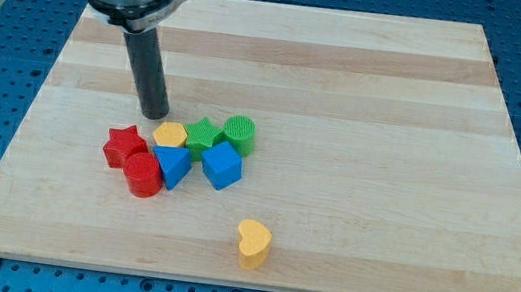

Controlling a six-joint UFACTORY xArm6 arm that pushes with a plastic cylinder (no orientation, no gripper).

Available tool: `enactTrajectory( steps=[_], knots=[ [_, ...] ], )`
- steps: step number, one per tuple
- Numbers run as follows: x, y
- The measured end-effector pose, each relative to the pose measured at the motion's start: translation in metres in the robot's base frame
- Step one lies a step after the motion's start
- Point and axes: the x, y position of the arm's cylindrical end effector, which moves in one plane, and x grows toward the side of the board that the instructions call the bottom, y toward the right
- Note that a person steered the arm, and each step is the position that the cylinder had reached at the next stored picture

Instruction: Push the yellow hexagon along with blue cube to the yellow heart

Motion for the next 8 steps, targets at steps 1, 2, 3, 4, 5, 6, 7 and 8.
enactTrajectory(
  steps=[1,2,3,4,5,6,7,8],
  knots=[
    [0.012,-0.006],
    [0.041,0.006],
    [0.051,0.014],
    [0.052,0.034],
    [0.053,0.067],
    [0.059,0.096],
    [0.072,0.112],
    [0.077,0.116]
  ],
)
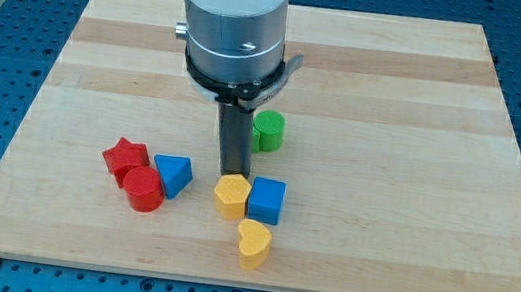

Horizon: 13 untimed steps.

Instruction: Push the yellow hexagon along with blue cube to the yellow heart

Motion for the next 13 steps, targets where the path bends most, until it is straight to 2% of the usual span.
enactTrajectory(
  steps=[4,6,9,13],
  knots=[
    [-0.009,-0.037],
    [0.011,-0.036],
    [0.024,0.001],
    [0.032,0.006]
  ],
)
